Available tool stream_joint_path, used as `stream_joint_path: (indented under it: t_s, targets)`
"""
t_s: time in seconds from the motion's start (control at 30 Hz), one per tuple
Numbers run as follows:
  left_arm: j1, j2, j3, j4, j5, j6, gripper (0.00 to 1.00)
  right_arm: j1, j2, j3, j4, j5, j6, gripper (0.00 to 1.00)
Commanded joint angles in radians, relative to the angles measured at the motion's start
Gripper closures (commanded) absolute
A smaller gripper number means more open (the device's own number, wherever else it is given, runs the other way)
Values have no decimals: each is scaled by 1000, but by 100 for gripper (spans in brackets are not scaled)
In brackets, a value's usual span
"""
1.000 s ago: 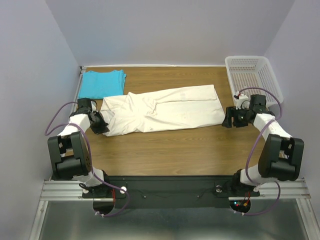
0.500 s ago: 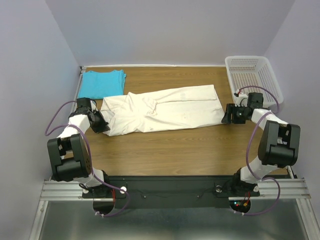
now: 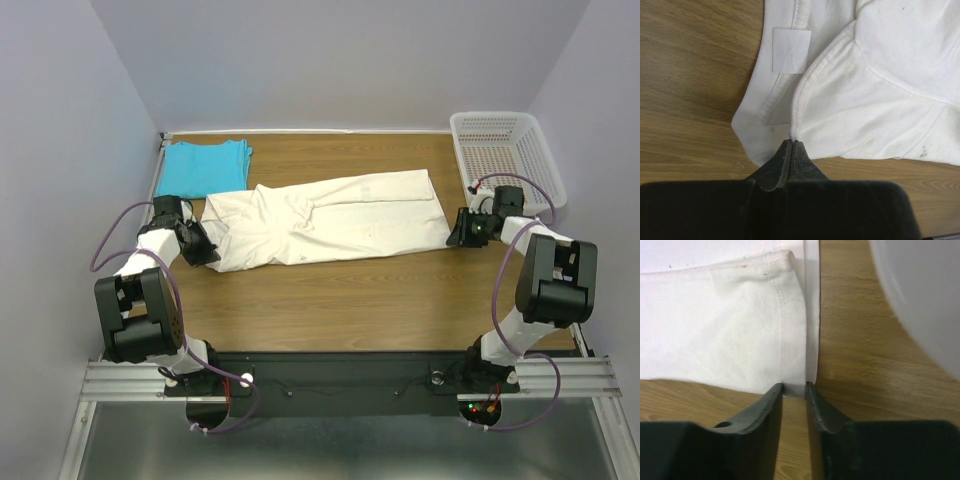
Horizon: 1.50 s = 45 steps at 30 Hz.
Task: Fold and stack the t-shirts
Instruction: Fold the tshirt
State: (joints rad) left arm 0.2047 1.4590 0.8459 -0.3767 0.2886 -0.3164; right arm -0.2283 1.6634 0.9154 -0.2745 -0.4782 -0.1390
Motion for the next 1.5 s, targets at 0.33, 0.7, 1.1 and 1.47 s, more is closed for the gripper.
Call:
stream_joint_path:
  t_s: [0.33,0.7,1.1,1.47]
  targets:
    - [4,-61,5,-7,-23,-1,100,-5,-100,-27,43,96,-31,99]
    - [28,-112,-27,-70,-19,-3,100,-13,-180,-82,-31,148,-116,99]
    - [85,-99,-25,-87,-51,-7,100,-22,-157,-82,-63,196,-146,99]
    - [128,-84,-22,-94,-62,-9,100,-48,-195,-101,-101,191,-226,99]
